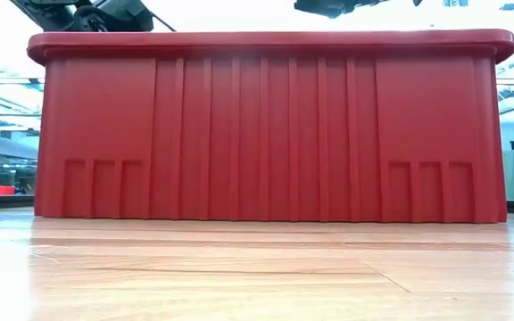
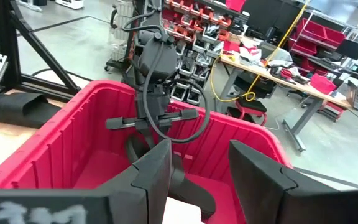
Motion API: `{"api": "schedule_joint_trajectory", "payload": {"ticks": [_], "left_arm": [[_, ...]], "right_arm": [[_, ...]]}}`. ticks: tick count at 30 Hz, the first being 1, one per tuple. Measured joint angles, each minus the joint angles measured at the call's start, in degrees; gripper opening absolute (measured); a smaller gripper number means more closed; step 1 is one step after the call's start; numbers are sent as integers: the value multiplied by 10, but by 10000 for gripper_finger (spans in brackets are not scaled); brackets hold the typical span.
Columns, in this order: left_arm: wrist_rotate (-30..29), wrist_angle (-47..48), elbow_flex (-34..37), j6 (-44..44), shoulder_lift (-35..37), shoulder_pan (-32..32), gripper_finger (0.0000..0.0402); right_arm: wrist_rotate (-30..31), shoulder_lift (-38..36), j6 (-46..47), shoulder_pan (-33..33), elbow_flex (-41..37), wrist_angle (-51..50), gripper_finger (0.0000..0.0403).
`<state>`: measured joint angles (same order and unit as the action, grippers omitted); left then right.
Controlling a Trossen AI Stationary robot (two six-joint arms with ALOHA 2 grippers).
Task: Pick and place slides into bin
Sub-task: Put the black slide into the red bin
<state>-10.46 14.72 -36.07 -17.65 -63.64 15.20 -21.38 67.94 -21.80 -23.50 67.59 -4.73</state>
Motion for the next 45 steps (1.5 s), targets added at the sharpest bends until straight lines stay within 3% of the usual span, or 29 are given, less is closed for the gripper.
{"api": "schedule_joint_trajectory", "payload": {"ticks": [7,18,22,27,31,37,45], "left_arm": [[1,-6,1,-19,-1,-4,23],[6,-11,1,35,-1,-7,120],[37,-3,1,54,9,-16,141],[77,78,-36,89,19,-37,147],[33,133,-82,106,19,-63,147],[-42,138,-122,92,19,-86,147],[-29,152,-125,108,17,-71,147]], "right_arm": [[0,0,0,-5,0,0,153],[0,0,1,-5,0,-3,153],[0,0,1,-5,0,-3,153],[0,0,0,-5,0,-3,153],[1,0,0,-5,0,-3,153],[1,0,1,-5,0,-4,153],[1,0,10,-5,0,-16,153]]}}
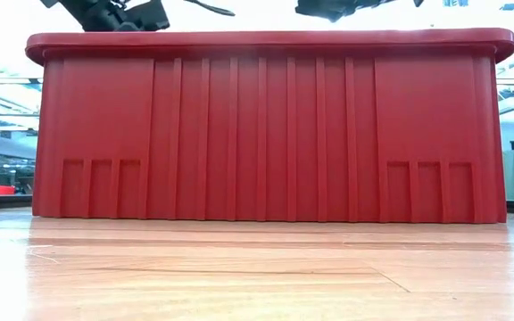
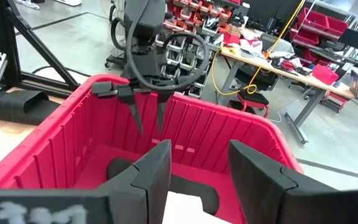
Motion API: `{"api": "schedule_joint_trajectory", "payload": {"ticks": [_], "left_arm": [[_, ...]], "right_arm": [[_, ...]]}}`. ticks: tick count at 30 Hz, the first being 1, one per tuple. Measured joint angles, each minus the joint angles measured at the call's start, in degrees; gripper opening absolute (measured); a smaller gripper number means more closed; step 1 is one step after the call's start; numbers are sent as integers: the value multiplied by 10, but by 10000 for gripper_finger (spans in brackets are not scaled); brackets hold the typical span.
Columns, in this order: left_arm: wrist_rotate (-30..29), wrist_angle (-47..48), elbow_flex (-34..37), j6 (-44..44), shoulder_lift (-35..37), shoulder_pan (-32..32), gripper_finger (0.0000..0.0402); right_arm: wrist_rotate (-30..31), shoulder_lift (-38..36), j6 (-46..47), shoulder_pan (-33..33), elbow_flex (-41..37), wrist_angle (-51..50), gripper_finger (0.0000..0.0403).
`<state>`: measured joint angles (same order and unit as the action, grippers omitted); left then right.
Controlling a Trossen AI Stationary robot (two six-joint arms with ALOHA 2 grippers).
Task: Pick and place slides into bin
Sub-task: Put the black slide into the red bin
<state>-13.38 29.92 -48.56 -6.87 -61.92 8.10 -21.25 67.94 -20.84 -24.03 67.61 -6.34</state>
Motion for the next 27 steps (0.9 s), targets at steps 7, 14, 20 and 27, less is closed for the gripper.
{"api": "schedule_joint_trajectory", "payload": {"ticks": [7,14,20,27], "left_arm": [[74,-62,30,-36,-28,34,147],[119,-125,32,-73,-70,64,147],[144,-124,33,-86,-131,83,147],[179,-175,33,-105,-176,88,147]], "right_arm": [[0,0,-7,0,0,-8,153],[1,0,-10,0,0,-8,153],[1,0,-13,0,0,-15,153],[1,0,-13,0,0,-16,153]]}}
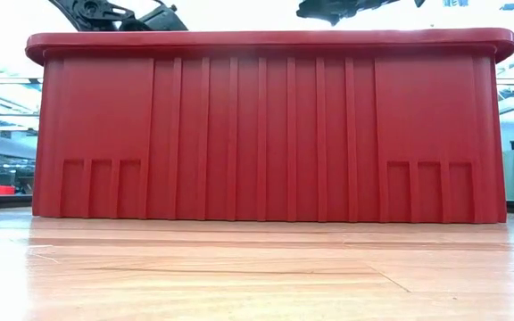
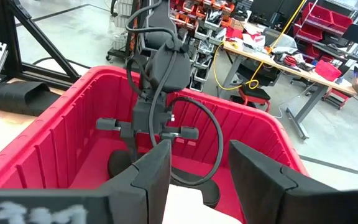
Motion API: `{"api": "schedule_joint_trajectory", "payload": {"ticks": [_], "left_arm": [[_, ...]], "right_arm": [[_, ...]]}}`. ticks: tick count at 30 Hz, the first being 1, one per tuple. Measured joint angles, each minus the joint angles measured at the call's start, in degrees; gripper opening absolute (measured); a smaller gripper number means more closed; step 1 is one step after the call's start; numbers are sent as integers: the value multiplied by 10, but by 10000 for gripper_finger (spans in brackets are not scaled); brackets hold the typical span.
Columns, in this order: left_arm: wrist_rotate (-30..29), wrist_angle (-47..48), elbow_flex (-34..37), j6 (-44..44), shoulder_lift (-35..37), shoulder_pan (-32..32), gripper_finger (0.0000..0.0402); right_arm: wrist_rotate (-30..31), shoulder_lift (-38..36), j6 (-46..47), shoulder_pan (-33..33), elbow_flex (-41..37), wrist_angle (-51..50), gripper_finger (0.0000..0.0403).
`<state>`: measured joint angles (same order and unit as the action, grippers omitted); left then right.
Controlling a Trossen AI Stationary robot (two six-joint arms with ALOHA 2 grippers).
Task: Pick and place slides into bin
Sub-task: Put the black slide into the red bin
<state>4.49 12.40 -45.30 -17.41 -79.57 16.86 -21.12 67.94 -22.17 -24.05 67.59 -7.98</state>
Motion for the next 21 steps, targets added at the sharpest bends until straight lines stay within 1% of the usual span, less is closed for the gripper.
{"api": "schedule_joint_trajectory", "payload": {"ticks": [6,11,14,16,18,21], "left_arm": [[-14,25,0,2,-1,2,147],[-17,75,-1,36,-1,20,147],[-72,135,0,56,-1,23,147],[-98,162,0,66,5,22,147],[-105,181,0,70,6,23,147],[-104,176,0,71,6,22,147]], "right_arm": [[0,0,0,0,0,-1,153],[0,0,0,0,0,-1,153],[0,0,0,0,0,-1,153],[0,0,0,0,0,-1,153],[0,0,0,0,0,-1,153],[0,0,0,0,0,-1,153]]}}
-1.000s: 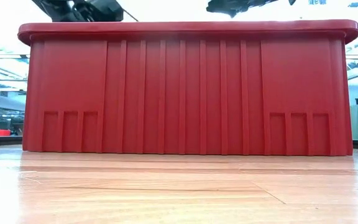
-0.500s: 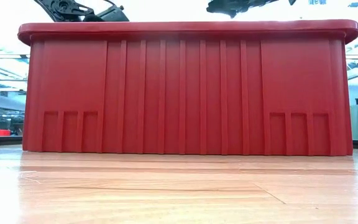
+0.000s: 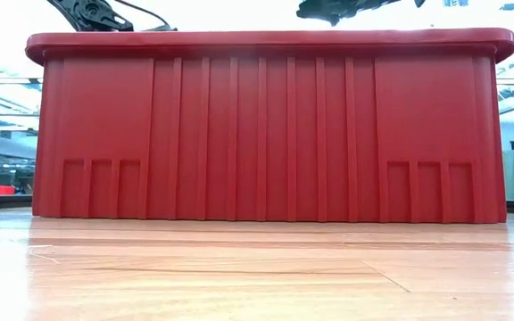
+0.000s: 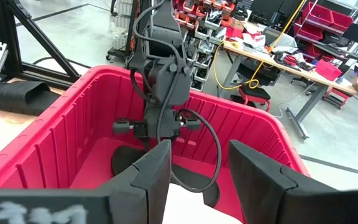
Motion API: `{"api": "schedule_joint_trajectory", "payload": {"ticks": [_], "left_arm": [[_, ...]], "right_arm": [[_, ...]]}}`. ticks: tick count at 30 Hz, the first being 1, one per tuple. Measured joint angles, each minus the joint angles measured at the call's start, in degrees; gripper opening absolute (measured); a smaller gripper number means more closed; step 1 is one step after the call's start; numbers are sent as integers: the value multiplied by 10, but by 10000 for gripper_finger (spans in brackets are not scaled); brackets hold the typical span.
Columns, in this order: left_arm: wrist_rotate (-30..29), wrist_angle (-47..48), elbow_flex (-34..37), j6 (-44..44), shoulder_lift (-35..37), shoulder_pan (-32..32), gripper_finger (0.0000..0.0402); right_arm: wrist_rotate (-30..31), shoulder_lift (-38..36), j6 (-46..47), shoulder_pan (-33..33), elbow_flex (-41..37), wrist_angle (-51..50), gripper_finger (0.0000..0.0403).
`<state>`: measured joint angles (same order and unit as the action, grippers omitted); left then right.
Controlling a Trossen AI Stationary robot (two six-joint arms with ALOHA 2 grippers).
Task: Pick and place slides into bin
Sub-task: Put the black slide into the red bin
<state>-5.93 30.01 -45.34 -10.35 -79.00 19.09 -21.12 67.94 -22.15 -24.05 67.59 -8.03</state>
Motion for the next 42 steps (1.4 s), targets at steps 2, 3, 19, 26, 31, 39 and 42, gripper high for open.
{"api": "schedule_joint_trajectory", "payload": {"ticks": [2,3,19,26,31,39,42], "left_arm": [[-1,-14,-3,-1,-1,-3,147],[-3,-20,-9,-5,-1,-5,147],[76,-60,-58,-58,-7,-11,147],[79,-71,-58,-68,-46,-10,147],[74,-63,-58,-69,-78,-6,147],[35,-4,-61,-35,-88,-5,147],[24,26,-61,-17,-87,-4,147]], "right_arm": [[0,0,0,0,0,0,153],[0,0,0,0,0,0,153],[0,0,0,0,-10,0,153],[0,0,2,-3,-25,15,153],[0,0,4,-3,-31,35,153],[0,0,3,-3,-31,35,153],[0,0,2,-3,-31,35,153]]}}
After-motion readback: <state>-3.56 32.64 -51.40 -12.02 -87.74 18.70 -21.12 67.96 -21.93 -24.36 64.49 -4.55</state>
